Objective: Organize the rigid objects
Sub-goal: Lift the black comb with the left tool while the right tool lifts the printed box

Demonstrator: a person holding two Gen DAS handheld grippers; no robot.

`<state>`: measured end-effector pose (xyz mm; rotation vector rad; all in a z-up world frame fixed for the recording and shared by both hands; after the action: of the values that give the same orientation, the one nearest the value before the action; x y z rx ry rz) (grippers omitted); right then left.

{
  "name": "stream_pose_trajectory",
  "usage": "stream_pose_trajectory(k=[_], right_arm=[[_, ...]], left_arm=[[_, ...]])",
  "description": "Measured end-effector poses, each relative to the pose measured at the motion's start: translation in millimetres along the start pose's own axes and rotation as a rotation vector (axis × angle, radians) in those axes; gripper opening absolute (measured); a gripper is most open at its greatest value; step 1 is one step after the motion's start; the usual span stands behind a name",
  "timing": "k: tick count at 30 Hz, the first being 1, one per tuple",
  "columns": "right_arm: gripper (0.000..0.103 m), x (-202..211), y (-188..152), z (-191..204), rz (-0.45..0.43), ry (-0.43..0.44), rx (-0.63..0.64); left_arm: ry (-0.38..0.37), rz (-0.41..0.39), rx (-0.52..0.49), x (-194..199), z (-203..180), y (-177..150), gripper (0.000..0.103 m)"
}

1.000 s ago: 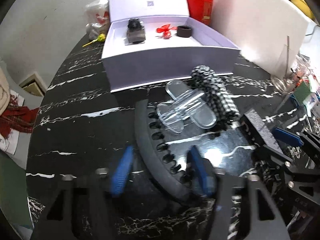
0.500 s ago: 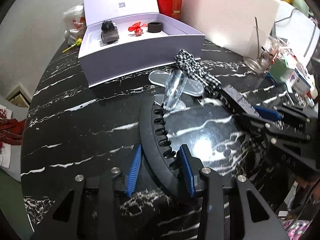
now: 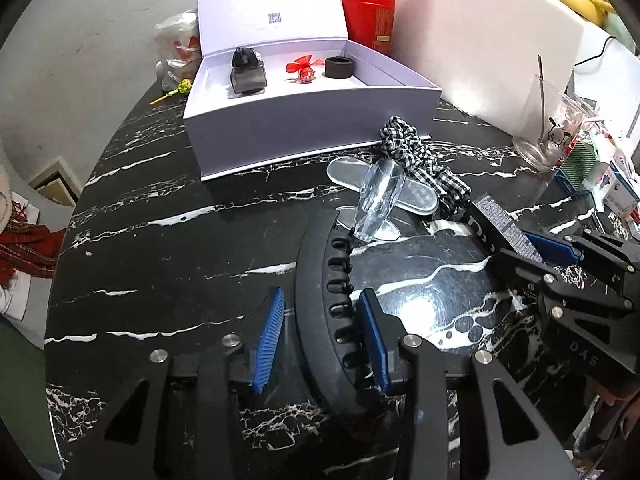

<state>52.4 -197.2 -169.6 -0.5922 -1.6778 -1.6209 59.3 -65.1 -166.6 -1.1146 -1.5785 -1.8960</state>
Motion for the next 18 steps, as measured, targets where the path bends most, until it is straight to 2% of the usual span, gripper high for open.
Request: stream_pose_trajectory(k=[11,18], right_arm=[[0.025,7,0,0,-0.009,0.032,-0.023],[0.025,15,1,3,-0.014,0.037,-0.019]], left_arm=[[-0.036,0.026,0.052,2,0,0,0.03],[-0.045,0.007,0.076,15,2,-2,0.03]])
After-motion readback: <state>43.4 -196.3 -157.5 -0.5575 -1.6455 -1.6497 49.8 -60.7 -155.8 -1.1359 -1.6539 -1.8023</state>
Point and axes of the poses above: each gripper's, at about its wrist camera, not at the fingertips, and x roughly against the way its jaws point, z to its left, y to its top, the point moved 9 cm from there along -x, roughly the way its jaws point, and after that the axes turned 3 degrees about y, right-handed, at the moved point
